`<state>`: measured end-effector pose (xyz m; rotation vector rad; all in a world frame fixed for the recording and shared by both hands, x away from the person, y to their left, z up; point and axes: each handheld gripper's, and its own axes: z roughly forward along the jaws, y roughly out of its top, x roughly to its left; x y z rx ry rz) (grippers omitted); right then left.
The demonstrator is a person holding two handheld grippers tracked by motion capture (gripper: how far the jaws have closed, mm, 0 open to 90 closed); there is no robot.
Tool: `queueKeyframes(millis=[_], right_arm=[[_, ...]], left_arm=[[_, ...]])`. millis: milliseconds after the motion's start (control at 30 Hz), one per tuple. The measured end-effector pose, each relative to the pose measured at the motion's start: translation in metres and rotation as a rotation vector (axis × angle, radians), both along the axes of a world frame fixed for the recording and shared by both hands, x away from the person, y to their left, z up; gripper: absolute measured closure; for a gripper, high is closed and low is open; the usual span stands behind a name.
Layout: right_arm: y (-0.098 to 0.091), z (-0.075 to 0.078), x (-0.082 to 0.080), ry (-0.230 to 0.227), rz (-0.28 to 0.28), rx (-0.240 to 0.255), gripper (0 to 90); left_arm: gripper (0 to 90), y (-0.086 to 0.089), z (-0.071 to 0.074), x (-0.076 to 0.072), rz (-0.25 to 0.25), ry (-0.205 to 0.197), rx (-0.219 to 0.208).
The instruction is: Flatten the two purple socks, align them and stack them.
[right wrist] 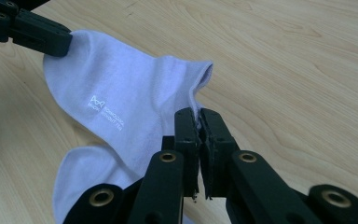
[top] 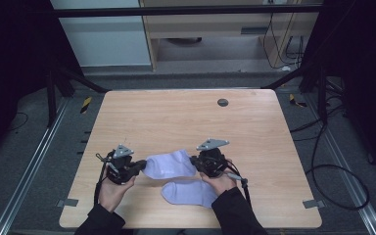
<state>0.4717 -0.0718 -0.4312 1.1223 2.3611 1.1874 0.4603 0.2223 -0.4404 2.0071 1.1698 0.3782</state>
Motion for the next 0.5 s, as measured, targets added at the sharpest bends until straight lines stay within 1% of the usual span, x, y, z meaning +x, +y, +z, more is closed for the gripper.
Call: queueKeyframes(millis=[100, 200, 233, 267, 333, 467, 500], right_arm=[[-0.007, 0.001, -0.006, -0.012, -0.003, 0.000, 86.8], [-0.014, 0.002, -0.013, -0.010, -0.010, 0.010, 86.8], [-0.016, 0.002, -0.015, -0.016, -0.010, 0.015, 86.8], [-0.018, 0.003, -0.018, -0.011, -0.014, 0.022, 86.8], [-0.023, 0.003, -0.022, -0.018, -0.010, 0.026, 86.8], [-0.032, 0.000, -0.034, -0.011, -0.008, 0.038, 86.9], [-0.033, -0.001, -0.036, -0.005, -0.006, 0.030, 86.8]], left_arm=[[86.6, -0.005, 0.002, -0.003, -0.012, -0.003, -0.003], [86.6, -0.010, 0.003, -0.006, -0.023, -0.001, -0.004], [86.6, -0.011, 0.003, -0.007, -0.028, 0.002, -0.006], [86.6, -0.013, 0.004, -0.009, -0.034, 0.002, -0.007], [86.6, -0.017, 0.004, -0.011, -0.047, 0.003, -0.006], [86.6, -0.025, 0.004, -0.015, -0.077, 0.012, 0.003], [86.6, -0.027, 0.003, -0.016, -0.083, 0.017, 0.003]])
